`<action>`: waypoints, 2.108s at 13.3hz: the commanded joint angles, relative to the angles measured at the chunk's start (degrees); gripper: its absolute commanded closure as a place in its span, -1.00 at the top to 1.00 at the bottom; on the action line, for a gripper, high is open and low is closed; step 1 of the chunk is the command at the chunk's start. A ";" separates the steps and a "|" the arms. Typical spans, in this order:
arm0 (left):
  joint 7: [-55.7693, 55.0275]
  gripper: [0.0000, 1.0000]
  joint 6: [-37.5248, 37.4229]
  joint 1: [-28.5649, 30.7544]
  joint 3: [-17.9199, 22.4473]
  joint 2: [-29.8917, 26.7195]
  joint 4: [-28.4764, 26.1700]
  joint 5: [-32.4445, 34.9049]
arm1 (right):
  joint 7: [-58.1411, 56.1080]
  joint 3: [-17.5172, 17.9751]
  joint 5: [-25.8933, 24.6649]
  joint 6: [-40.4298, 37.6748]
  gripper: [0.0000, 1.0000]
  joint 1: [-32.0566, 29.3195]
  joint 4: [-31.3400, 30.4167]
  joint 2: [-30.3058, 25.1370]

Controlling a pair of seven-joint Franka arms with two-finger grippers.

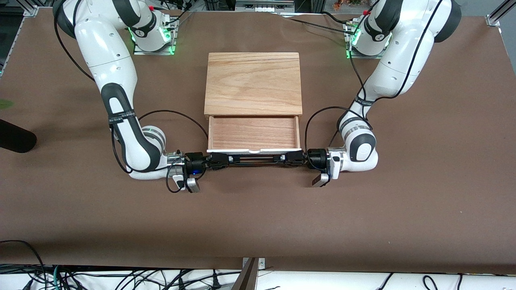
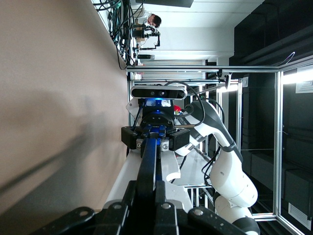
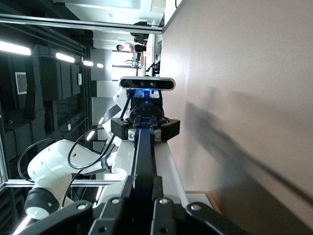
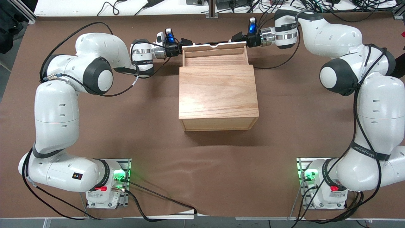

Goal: Pull top drawer with both arms simultaneously
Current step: 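Pull the handle outward with both grippers to open the drawer, then open both grippers and draw them outward off the handle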

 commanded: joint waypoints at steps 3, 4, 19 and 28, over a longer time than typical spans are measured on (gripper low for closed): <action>-0.29 -1.00 4.89 -0.41 4.26 5.42 1.44 0.03 | 2.31 0.67 3.87 -3.78 -0.90 -4.69 3.48 -2.20; -0.29 -1.00 4.89 -0.49 4.79 5.50 1.44 0.03 | 2.40 0.67 3.79 -3.79 -0.66 -4.69 3.39 -2.20; -1.77 1.00 4.53 0.56 4.88 -0.99 -4.19 1.95 | 11.42 -3.72 -12.17 -4.23 1.00 -5.30 3.57 -9.04; -24.36 1.00 5.67 5.38 4.97 -25.84 -17.18 21.88 | 33.23 -4.78 -58.81 -4.66 1.00 -4.78 3.83 -22.84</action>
